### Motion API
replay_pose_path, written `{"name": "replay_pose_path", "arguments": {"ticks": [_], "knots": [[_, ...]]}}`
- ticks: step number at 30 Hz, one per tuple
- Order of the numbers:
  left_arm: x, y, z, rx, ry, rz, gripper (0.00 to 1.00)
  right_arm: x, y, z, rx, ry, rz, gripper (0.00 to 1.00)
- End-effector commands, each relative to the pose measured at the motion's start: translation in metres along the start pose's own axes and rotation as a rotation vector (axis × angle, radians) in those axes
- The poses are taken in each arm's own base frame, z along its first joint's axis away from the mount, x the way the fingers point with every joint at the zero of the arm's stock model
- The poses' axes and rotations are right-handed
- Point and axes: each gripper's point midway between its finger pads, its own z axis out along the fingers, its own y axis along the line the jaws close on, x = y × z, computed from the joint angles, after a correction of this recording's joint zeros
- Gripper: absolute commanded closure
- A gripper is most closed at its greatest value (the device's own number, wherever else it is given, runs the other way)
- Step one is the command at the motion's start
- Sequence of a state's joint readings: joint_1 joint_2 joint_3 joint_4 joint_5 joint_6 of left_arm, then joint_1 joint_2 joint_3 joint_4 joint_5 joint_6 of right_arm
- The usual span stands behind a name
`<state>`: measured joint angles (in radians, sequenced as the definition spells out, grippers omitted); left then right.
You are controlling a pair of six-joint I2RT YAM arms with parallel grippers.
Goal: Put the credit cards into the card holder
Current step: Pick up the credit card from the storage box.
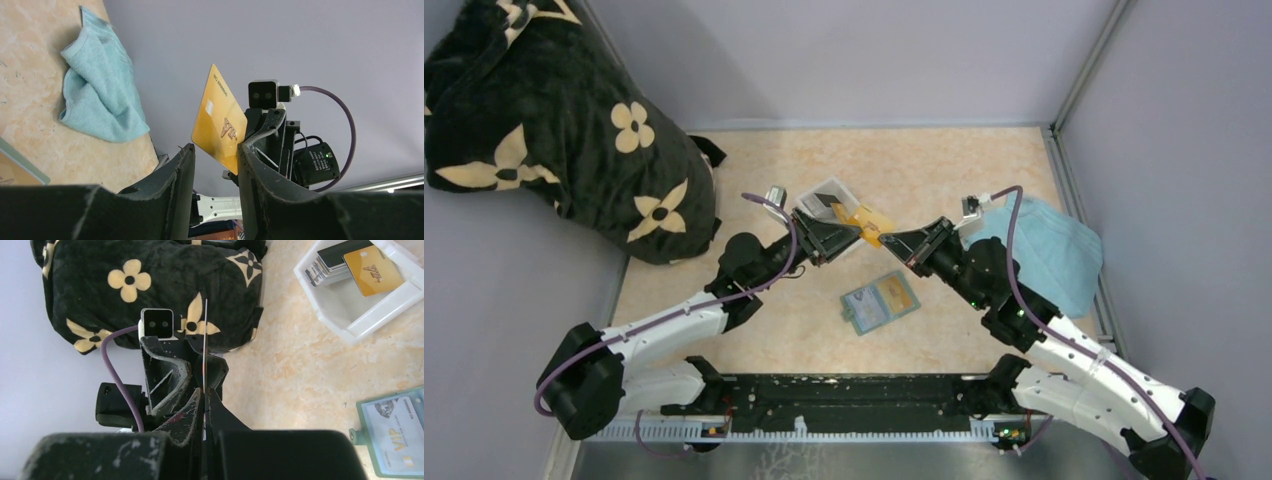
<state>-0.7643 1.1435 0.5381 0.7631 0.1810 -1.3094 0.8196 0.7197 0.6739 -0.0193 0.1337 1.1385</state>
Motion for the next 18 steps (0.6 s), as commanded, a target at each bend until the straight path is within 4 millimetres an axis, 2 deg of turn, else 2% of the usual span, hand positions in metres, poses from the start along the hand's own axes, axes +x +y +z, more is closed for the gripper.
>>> {"name": "replay_pose_path", "arguments": {"ticks": [1,6,10,13,18], "knots": [[-0.006,-0.023,0.008,0.059,-0.020,0.017,0.57,-0.004,0.022,0.003,-0.086,-0.010,0.032,1.00],[-0.007,-0.022,0.011,0.056,-0.022,0.017,0.58,-0.001,0.019,0.005,-0.095,0.000,0.054,1.00],[-0.009,-0.020,0.011,0.054,-0.034,0.012,0.63,0.002,0.016,0.007,-0.096,0.006,0.069,1.00],[-0.011,-0.021,0.011,0.059,-0.048,0.005,0.71,0.003,0.012,0.006,-0.096,0.000,0.083,1.00],[-0.014,-0.023,0.010,0.072,-0.067,-0.018,0.91,0.005,0.006,0.007,-0.098,-0.006,0.096,1.00]]}}
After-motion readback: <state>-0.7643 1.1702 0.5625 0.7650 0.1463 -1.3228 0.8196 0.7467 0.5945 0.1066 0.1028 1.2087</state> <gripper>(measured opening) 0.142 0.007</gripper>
